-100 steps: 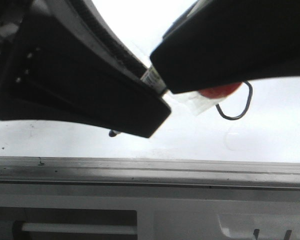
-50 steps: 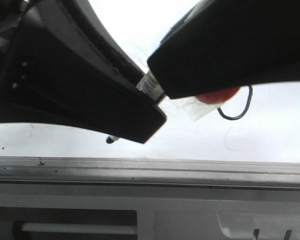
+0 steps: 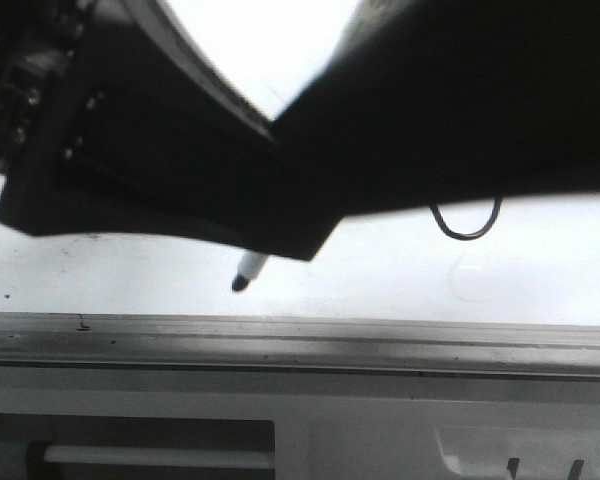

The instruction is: Write number 8 on whiteboard

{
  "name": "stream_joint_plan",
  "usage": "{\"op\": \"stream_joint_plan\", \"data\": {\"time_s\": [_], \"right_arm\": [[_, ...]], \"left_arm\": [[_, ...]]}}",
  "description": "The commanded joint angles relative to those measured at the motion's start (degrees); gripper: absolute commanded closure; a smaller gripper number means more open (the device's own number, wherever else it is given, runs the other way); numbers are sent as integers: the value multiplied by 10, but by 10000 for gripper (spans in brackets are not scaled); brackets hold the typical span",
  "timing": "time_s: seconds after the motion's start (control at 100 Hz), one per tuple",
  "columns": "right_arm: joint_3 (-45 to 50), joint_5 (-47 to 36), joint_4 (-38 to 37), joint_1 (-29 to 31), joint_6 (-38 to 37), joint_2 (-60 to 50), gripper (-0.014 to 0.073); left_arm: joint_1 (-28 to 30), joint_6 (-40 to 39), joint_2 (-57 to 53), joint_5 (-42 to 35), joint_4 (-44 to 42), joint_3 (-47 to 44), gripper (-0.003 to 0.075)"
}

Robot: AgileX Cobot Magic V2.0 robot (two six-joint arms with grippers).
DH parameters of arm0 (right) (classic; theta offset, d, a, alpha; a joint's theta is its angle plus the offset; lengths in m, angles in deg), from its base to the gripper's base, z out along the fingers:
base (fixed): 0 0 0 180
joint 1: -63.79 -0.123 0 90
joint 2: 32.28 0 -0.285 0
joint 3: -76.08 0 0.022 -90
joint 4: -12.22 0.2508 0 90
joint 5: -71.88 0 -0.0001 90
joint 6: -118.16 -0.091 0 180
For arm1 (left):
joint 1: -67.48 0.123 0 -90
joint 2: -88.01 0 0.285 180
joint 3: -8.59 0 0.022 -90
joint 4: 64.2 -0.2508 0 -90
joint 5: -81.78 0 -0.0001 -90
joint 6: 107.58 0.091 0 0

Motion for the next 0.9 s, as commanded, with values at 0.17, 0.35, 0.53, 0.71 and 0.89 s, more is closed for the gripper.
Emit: {"op": "stream_joint_plan", "data": {"time_s": [0.17, 0.35, 0.53, 0.71, 0.89], "right_arm": [[-14, -23, 4, 7, 0, -76, 162], [-14, -5, 4, 11, -4, -117, 434], [-14, 1, -1, 11, -4, -152, 650], [-14, 25, -11, 11, -4, -159, 641], [-14, 20, -30, 14, -4, -159, 636]], "left_arm": [[0, 0, -11, -39, 132, -21, 741], [0, 0, -11, -65, 154, -21, 741], [0, 0, -10, -147, 209, -21, 741], [0, 0, -9, -216, 239, -21, 741], [0, 0, 6, -242, 280, -21, 741]]}}
